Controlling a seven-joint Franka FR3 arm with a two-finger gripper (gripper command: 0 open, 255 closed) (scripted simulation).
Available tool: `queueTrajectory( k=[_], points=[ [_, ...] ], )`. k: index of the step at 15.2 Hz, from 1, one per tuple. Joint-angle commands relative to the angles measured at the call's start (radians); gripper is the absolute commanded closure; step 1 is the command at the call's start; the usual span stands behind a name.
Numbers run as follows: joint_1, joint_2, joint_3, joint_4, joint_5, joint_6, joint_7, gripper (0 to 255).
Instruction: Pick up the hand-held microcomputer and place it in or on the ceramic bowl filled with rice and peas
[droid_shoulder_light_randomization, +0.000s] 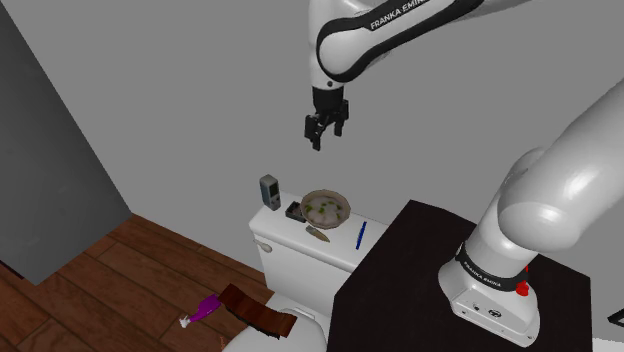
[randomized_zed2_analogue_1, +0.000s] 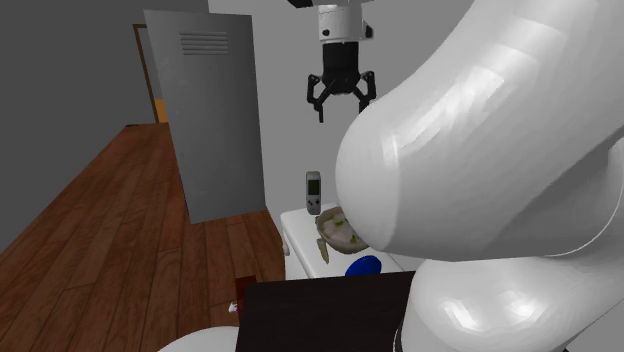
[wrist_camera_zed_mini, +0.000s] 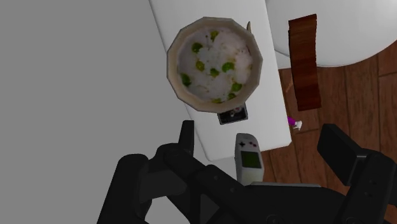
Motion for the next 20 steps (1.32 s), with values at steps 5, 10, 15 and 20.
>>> queueTrajectory(
  k=[5, 10, 15, 20],
  points=[
    [0.000, 0.249, 0.008, 0.134, -0.017, 0.101, 0.020, 0],
    [0.005, 0.451, 0.008, 0.277, -0.033, 0.148, 0.033, 0],
    [0.015, 0.654, 0.005, 0.454, -0.045, 0.163, 0.040, 0],
    [0.029, 0.863, 0.000, 0.671, -0.052, 0.145, 0.041, 0]
  ],
)
